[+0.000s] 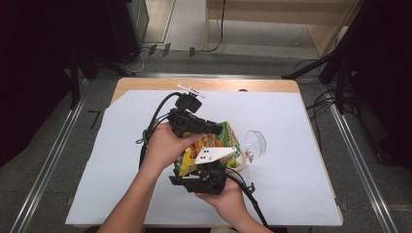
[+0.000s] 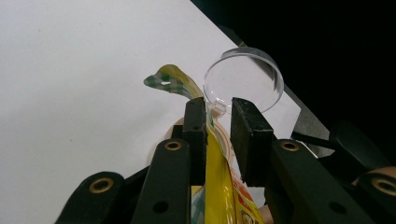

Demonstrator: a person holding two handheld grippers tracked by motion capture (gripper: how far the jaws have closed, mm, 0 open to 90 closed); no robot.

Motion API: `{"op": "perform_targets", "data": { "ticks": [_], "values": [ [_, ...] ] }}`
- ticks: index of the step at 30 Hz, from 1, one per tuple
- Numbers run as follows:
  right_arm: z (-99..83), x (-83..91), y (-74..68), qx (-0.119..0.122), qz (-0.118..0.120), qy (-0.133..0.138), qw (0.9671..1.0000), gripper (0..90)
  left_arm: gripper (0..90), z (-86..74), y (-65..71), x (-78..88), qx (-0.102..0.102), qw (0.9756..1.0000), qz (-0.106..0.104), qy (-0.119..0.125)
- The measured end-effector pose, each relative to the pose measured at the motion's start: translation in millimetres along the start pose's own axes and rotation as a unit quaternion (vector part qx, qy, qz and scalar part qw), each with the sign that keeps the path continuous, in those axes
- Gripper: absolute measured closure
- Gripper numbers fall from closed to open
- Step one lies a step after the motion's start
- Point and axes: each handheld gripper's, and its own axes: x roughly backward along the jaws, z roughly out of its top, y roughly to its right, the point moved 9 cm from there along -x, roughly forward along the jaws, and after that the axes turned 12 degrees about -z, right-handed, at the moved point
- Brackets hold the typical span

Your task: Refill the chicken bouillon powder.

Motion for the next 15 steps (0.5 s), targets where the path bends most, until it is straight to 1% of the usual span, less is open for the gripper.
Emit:
{"op": "perform_targets", "data": {
  "ticks": [4,15],
  "values": [
    [-0.3,-0.5,1.2,0.0,-0.001,0.001,1.0,70.4,76.5,0.2,0.7,-0.6,-0.004,1.0,0.002,0.0],
    [0.4,0.6,-0.6,0.001,-0.001,-0.001,1.0,70.1,76.5,0.4,-1.2,0.1,0.002,1.0,-0.004,0.001]
  ]
}}
